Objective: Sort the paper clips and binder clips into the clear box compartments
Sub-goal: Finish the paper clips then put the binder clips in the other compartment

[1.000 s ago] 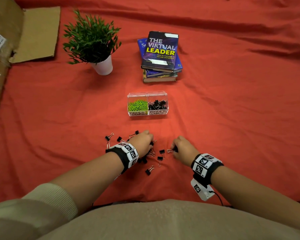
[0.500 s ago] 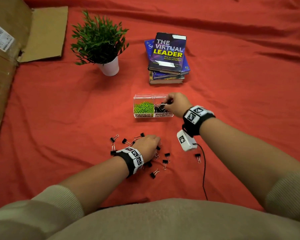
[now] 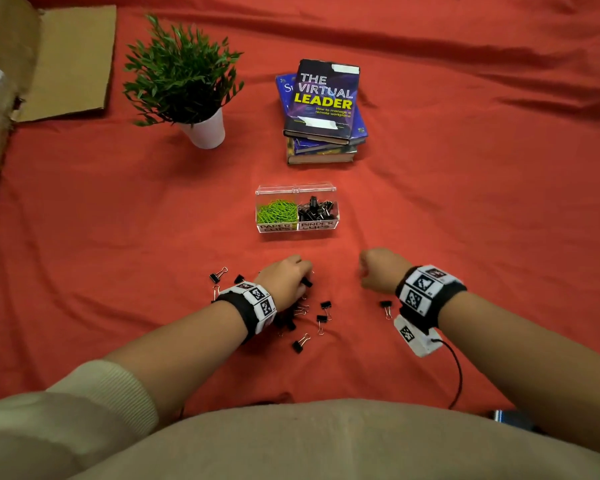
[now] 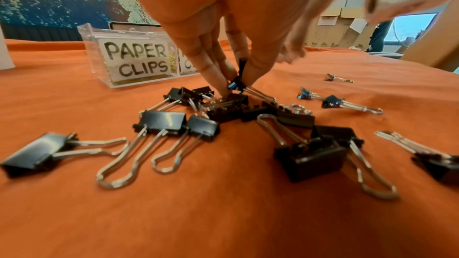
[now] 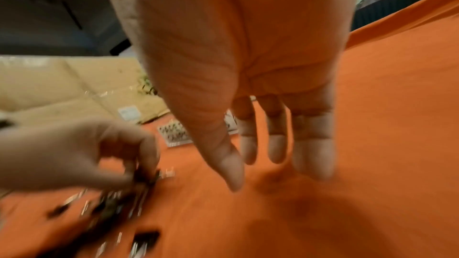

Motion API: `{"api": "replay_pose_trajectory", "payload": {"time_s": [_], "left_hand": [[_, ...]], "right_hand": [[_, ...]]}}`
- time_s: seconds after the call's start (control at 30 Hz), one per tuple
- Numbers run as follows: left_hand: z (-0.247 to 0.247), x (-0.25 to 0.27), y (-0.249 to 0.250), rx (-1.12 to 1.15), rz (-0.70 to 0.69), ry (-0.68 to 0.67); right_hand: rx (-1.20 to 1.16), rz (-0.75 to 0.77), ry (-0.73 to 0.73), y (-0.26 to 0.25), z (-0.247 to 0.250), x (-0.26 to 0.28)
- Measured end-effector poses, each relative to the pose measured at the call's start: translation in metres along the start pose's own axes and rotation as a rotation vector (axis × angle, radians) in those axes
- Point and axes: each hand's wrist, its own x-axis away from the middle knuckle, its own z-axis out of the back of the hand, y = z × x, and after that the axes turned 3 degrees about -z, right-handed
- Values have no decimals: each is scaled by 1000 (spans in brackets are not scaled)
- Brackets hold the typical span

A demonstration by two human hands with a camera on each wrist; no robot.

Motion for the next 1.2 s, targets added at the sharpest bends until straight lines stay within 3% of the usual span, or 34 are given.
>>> {"api": "replay_pose_trajectory", "payload": {"time_s": [0.07,0.17,0.43,0.57,0.67,0.87,0.93,1.1,1.2], "left_hand": [[4,-4,1,74,-6,25],[19,-12,6,222,-10,104],[73,-62,9,351,120,424],[76,-76,5,293,149,375],[66,-73,0,179,81,299],[45,-37,-8,90,-61,438],[35,-20,-12,90,-53,367],[10,13,-24,78,-70,-16],[5,21,-24,6,-116,-129]], "right_hand": [[79,-74,-66,10,-24,12],[40,-109,-36,17,-43,20],[-203,89,-8,7,-39,23],[-221,289,5,-24,-35,22],[-150,409,-48,-41,-43,20],[64,523,-13,-43,-57,19],[88,537,7,-39,-58,19],[60,506,-21,-36,-55,17],[24,467,-22,-34,-54,18]]}}
